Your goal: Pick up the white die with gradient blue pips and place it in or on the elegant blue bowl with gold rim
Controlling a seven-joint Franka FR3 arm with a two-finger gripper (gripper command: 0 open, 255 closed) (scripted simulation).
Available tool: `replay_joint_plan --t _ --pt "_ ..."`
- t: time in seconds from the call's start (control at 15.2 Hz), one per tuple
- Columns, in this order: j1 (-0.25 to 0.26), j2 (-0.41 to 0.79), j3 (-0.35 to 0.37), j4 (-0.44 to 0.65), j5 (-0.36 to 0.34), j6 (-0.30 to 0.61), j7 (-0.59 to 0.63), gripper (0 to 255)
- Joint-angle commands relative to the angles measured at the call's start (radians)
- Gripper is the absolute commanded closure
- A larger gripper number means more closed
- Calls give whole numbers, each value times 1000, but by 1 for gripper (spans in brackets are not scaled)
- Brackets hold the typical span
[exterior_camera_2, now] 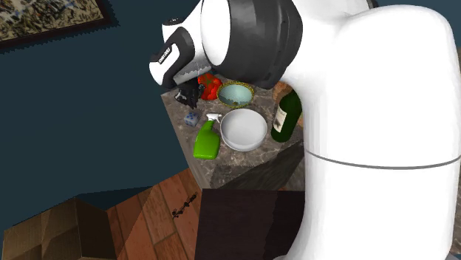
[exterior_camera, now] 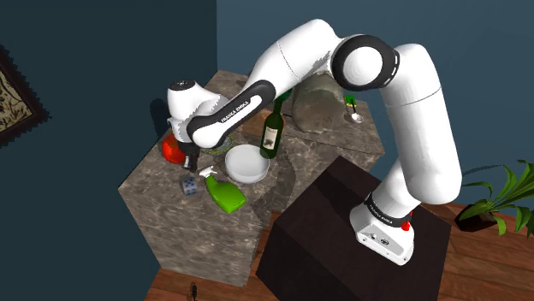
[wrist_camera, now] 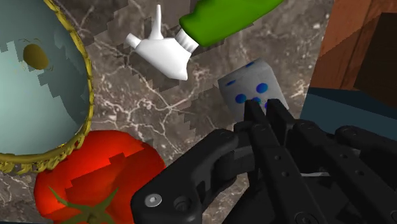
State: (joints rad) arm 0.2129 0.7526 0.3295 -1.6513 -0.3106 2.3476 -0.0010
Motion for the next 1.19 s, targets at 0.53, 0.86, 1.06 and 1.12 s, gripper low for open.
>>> replay_joint_plan --t 0.53,0.86,1.06,1.12 --pt "63 135 -40 102 -27 39 68 0" --pt "78 195 -55 136 -37 68 77 0" --pt "84 229 -62 154 -43 84 79 0" --pt "86 236 -64 157 -44 87 79 0"
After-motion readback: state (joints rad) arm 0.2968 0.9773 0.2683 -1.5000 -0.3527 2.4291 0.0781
